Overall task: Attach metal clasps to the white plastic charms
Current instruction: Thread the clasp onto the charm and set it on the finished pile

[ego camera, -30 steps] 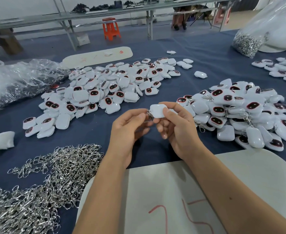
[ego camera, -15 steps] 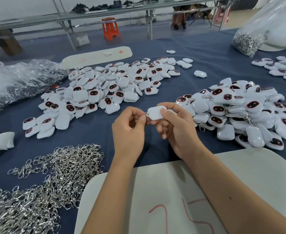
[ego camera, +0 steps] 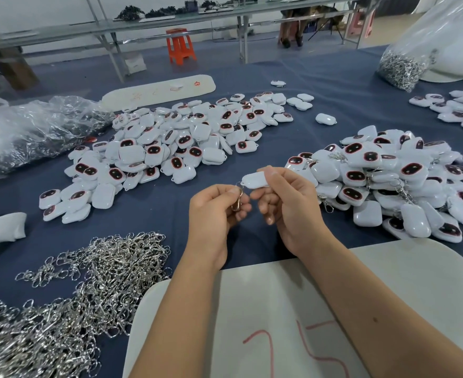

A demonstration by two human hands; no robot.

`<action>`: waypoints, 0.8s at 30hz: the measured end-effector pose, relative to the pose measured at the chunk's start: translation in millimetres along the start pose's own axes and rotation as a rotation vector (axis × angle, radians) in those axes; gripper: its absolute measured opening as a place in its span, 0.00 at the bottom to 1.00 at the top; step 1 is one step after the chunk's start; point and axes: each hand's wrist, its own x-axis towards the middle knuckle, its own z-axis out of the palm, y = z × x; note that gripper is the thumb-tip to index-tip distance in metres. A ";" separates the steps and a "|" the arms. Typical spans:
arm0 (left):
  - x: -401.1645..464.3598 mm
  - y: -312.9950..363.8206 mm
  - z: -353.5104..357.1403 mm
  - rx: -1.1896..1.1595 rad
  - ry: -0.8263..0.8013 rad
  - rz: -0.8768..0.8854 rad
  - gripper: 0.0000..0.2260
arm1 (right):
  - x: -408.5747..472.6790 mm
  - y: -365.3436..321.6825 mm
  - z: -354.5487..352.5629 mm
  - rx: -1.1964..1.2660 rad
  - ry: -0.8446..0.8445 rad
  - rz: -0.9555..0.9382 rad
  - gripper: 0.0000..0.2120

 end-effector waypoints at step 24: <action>-4.7 2.1 6.3 0.081 -0.070 0.116 0.08 | 4.4 0.9 2.9 -0.046 0.110 0.009 0.22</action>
